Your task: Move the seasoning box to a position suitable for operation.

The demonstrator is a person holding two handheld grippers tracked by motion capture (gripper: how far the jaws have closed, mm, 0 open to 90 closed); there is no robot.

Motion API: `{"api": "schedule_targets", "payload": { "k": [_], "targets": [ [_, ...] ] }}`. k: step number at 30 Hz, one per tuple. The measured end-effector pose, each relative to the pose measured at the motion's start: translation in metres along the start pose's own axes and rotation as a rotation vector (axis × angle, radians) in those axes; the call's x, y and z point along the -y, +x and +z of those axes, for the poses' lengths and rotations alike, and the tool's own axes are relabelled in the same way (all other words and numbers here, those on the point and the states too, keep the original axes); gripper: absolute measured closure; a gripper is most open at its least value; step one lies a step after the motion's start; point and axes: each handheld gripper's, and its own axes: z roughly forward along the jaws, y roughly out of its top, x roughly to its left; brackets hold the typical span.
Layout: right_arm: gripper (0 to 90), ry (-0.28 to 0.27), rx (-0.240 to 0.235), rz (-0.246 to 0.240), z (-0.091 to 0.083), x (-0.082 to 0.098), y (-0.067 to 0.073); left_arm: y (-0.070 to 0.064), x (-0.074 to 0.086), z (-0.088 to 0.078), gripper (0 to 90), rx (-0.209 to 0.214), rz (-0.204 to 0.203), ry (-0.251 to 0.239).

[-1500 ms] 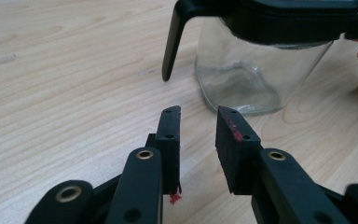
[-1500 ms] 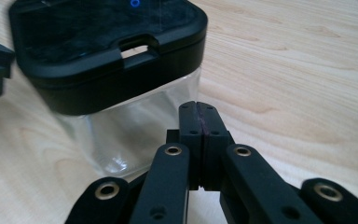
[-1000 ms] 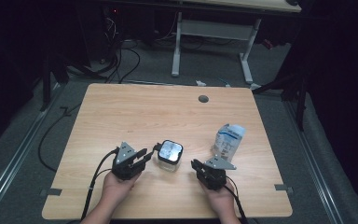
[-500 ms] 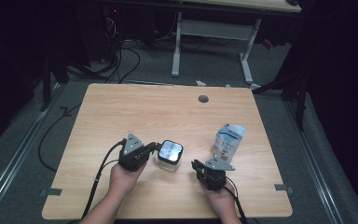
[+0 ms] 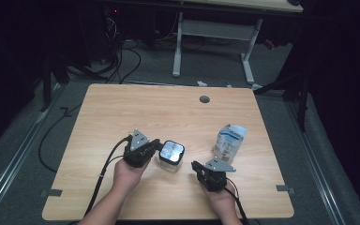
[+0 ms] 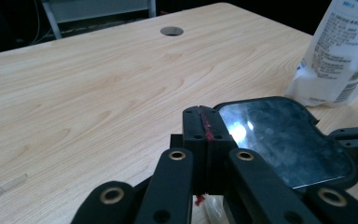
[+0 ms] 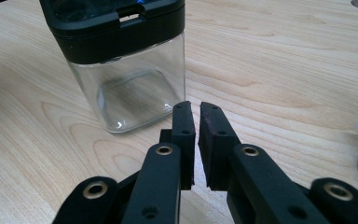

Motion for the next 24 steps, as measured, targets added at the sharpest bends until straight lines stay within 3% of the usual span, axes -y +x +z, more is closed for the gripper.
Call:
{"api": "schedule_targets", "payload": {
  "k": [16,24],
  "targets": [
    [84.8,-0.003,-0.009,0.009,0.0002,0.0004,0.0006,-0.0001,0.0005,0.0014,90.0,0.016,0.004,-0.009],
    [84.9,-0.004,-0.012,0.011,0.0004,0.0005,0.0009,-0.0012,0.0008,0.0022,90.0,0.004,0.010,-0.012]
  ]
}}
